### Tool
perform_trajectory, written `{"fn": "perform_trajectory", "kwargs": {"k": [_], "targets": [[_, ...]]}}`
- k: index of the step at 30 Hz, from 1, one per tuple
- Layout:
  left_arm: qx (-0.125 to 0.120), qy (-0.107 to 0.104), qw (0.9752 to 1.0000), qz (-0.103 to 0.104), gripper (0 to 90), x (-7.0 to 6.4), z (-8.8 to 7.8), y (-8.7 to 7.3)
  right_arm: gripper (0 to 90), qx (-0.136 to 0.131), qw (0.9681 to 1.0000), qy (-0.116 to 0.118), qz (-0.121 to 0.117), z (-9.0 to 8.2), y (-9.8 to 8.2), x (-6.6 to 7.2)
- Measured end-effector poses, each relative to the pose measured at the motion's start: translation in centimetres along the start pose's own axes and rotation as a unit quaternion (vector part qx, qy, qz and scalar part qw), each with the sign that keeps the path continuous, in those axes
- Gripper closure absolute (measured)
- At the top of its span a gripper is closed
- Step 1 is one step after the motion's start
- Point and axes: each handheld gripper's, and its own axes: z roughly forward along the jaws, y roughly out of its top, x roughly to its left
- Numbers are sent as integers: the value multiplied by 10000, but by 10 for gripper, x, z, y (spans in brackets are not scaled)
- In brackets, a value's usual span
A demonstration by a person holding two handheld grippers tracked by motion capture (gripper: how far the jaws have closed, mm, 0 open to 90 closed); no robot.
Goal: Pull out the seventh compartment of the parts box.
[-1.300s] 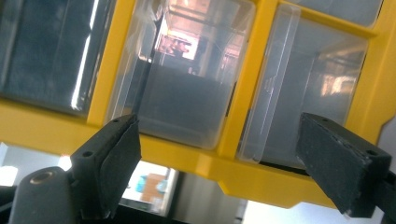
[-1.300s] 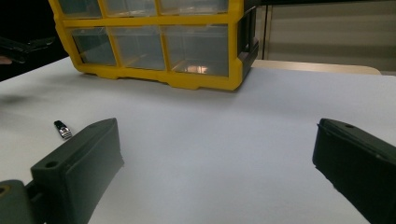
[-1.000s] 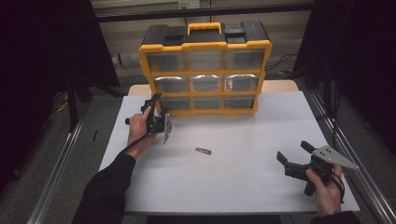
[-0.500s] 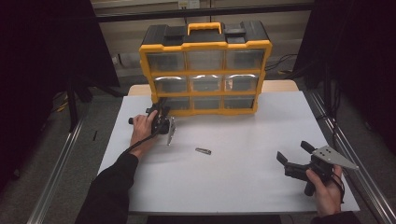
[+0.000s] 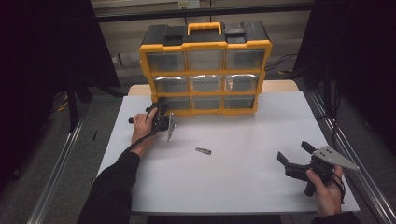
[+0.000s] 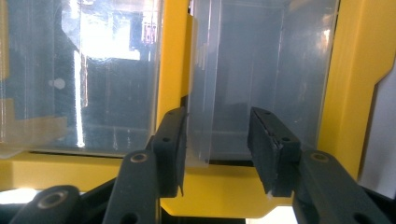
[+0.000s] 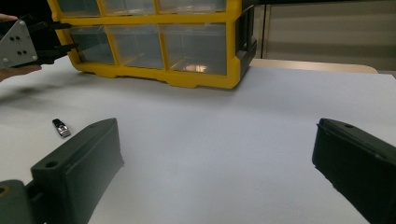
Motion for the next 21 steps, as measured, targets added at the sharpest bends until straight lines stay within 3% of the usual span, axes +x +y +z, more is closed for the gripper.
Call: {"fn": "perform_trajectory", "kwargs": {"k": [2,3,4,5,6,8,9,10,12,13,14,15,18,20,21], "targets": [[-64,82,9999,-100,614,-1,1,0,10,1,10000,1,-15,0,0,0],[193,-35,9998,67,632,3,-3,1,10,-1,10000,3,-25,0,0,0],[-33,244,9997,-31,660,2,-1,0,10,-1,10000,15,-38,0,0,0],[49,-19,9999,157,679,5,-1,1,10,3,10000,13,-38,0,0,1],[-41,209,9997,-92,693,3,-1,0,10,3,10000,13,-43,0,0,1],[-291,239,9979,-532,712,-2,2,-1,10,3,10000,26,-34,1,0,0],[32,153,9996,-216,714,3,-2,0,10,4,10000,17,-35,1,0,0],[67,9,10000,56,725,7,-1,1,10,4,10000,21,-24,1,0,0],[128,-9,9999,49,752,8,-2,2,10,5,10000,37,-42,0,0,0],[186,90,9997,-85,773,6,-3,2,10,13,10000,17,-36,0,0,0],[153,182,9997,20,774,7,-3,2,10,15,10000,16,-29,0,-1,-1],[81,143,9998,-83,776,6,-1,2,10,17,10000,8,-21,0,-1,-1],[36,266,9996,-58,780,5,-1,2,10,10,10000,3,-22,0,-1,-2],[122,153,9998,26,783,5,-2,2,10,12,10000,34,-15,1,-1,-1],[81,183,9998,-26,784,5,-1,1,10,19,10000,39,-25,1,-1,-1]]}}
